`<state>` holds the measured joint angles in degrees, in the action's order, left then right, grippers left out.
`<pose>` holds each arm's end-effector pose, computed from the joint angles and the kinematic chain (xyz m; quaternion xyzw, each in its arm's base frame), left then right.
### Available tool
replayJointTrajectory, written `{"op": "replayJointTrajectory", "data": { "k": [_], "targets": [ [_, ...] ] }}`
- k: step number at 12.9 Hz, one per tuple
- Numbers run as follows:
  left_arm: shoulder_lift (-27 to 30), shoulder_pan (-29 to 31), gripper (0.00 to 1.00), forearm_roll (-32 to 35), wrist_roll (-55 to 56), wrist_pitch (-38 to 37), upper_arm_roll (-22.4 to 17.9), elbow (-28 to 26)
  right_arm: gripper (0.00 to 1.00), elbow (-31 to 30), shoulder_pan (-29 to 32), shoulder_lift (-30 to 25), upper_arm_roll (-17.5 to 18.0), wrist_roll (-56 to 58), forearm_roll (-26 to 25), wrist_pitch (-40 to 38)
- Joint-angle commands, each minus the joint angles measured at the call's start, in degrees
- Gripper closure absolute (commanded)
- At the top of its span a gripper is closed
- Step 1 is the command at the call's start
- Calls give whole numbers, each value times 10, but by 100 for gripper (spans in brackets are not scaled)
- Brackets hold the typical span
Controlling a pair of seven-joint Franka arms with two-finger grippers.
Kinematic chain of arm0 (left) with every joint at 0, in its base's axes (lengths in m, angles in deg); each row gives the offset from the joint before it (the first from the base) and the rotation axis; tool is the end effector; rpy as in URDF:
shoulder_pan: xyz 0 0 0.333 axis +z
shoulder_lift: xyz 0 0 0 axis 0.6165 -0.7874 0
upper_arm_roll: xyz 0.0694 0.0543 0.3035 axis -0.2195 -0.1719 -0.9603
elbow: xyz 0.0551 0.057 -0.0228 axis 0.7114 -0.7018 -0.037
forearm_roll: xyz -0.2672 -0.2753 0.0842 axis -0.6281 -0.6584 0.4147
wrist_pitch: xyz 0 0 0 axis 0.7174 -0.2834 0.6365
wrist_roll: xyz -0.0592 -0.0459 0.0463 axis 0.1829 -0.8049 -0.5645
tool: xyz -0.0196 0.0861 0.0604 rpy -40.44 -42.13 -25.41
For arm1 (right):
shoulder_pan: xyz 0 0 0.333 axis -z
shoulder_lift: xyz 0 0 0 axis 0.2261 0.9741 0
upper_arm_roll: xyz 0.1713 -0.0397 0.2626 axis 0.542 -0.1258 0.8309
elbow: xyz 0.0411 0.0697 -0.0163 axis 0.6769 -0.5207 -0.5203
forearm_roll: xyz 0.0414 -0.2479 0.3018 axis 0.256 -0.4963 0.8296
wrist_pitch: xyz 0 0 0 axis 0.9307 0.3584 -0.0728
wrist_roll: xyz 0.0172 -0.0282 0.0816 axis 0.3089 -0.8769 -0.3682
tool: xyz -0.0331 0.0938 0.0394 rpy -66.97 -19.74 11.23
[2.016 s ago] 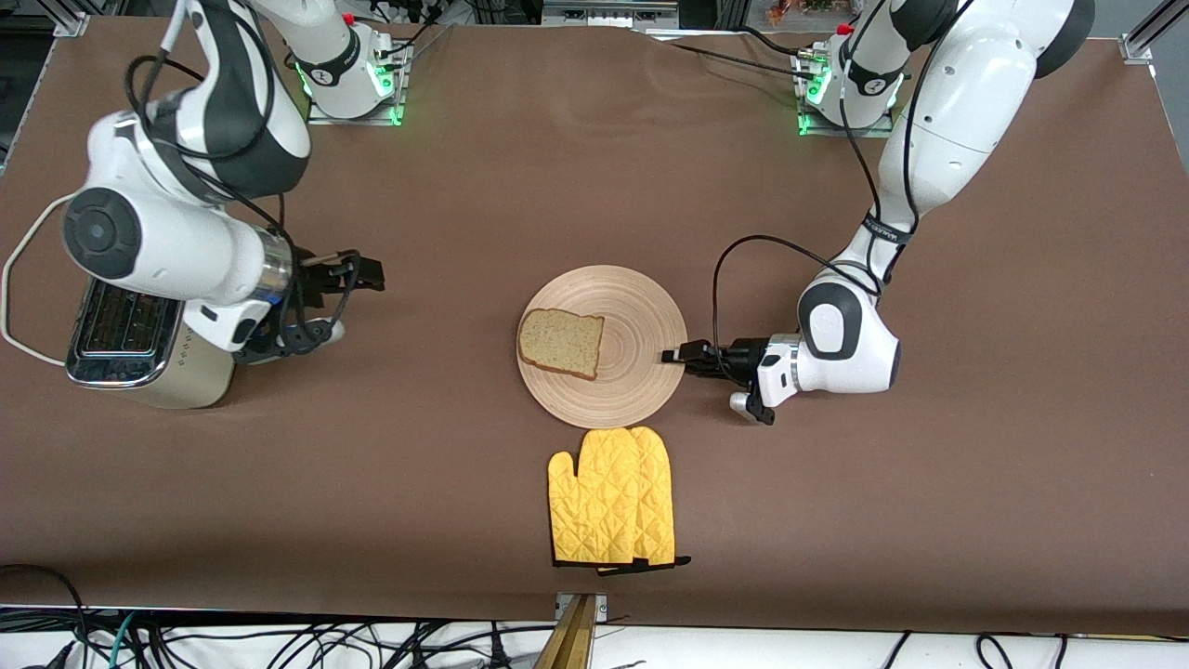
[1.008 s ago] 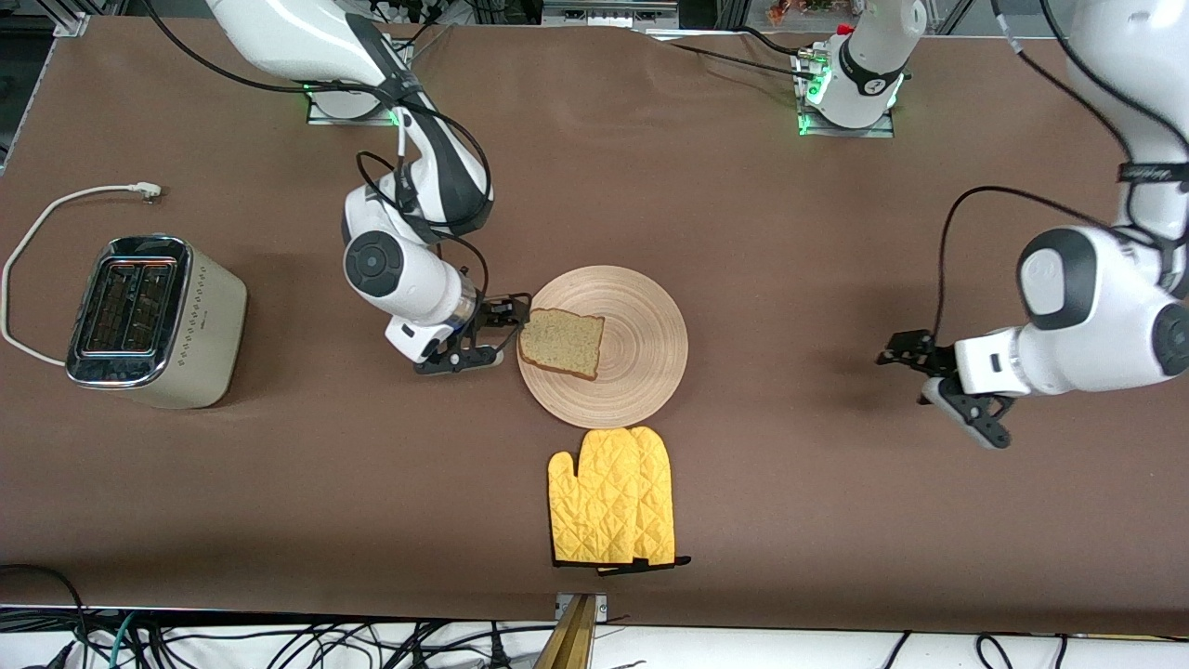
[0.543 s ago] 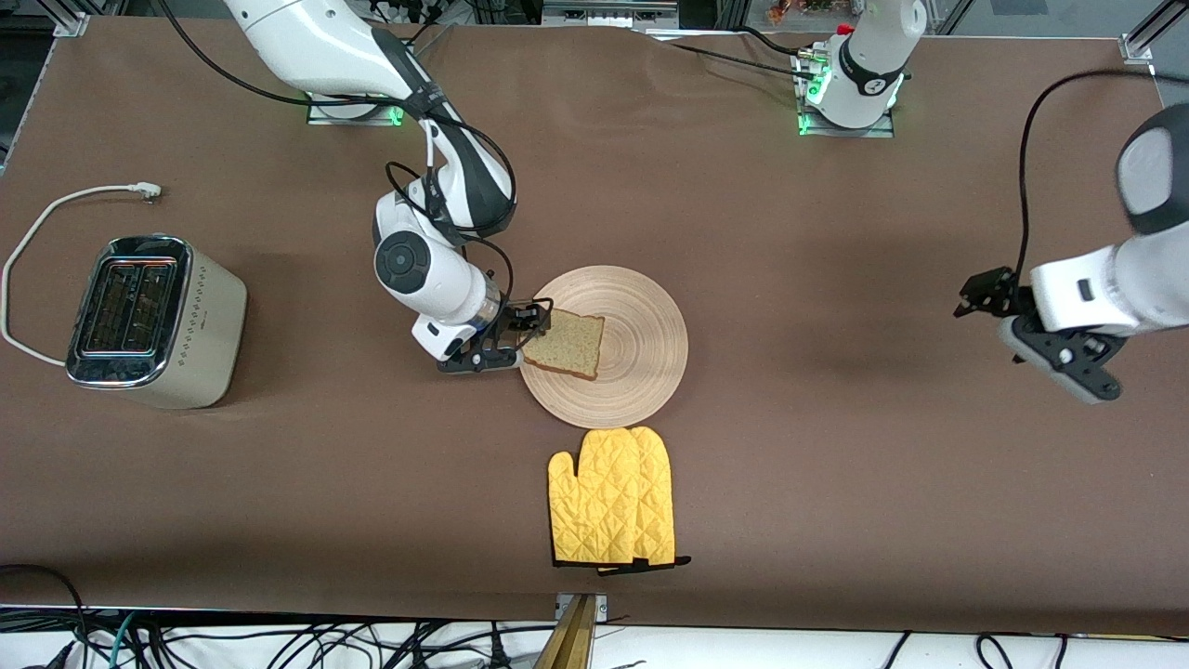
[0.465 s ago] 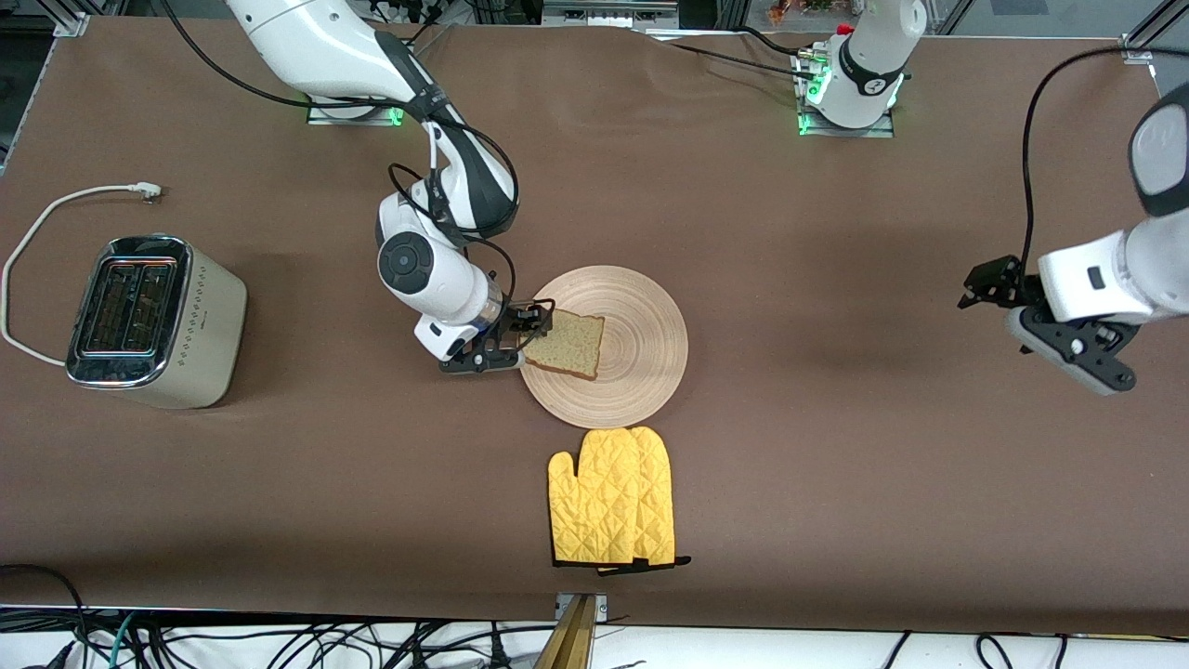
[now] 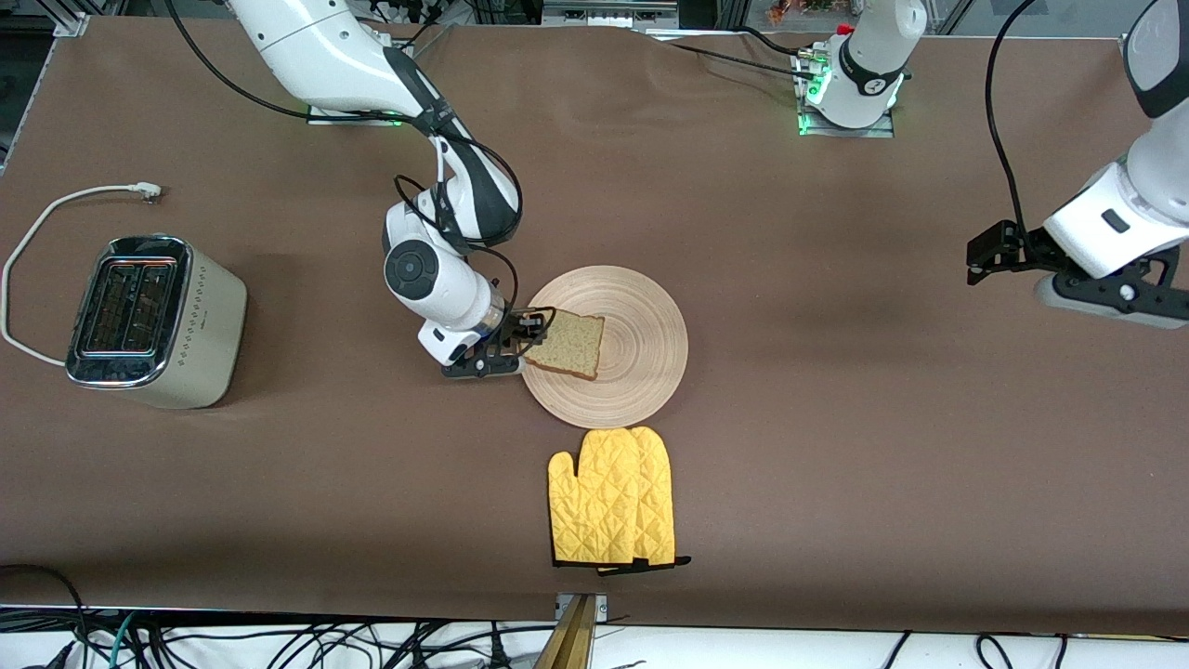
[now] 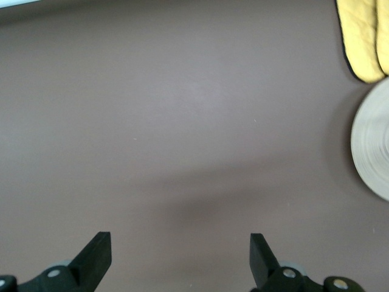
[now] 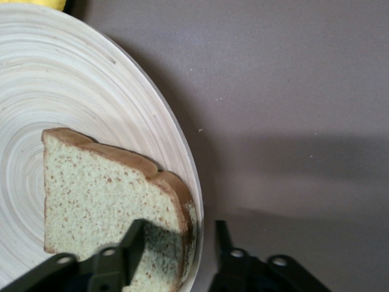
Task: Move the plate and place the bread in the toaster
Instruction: 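Lift the bread with the right gripper and carry it to the toaster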
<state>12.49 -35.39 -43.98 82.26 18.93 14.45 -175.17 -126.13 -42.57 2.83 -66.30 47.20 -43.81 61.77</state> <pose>0.5832 -0.0360 0.5710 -0.9971 0.0727 -0.0105 0.0197 0.5731 0.3613 0.2201 -0.9924 -0.0160 0.0182 0.1204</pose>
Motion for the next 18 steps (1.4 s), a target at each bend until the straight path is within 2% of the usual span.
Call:
{"op": "replayJointTrajectory", "data": {
  "k": [1,3,5,7,11,15,18],
  "targets": [
    [88,-21,0,19,29,49,-14,-118,73,3,-1,4,1,-3,9,11],
    [79,-21,0,18,23,40,-12,-105,83,3,-1,4,1,-3,9,11],
    [56,-17,0,18,22,21,-12,-72,86,4,-1,4,1,-3,9,9],
    [52,-19,0,18,26,21,-10,-64,95,4,-1,3,1,-2,9,7],
    [52,-15,0,18,25,19,-11,-64,98,11,-1,-1,0,7,9,3],
    [52,-15,0,15,26,6,-11,-64,100,44,2,-11,-7,16,-9,-68],
    [52,-15,0,14,27,6,-11,-64,100,63,3,-41,-30,33,-79,-135]
  ]
}}
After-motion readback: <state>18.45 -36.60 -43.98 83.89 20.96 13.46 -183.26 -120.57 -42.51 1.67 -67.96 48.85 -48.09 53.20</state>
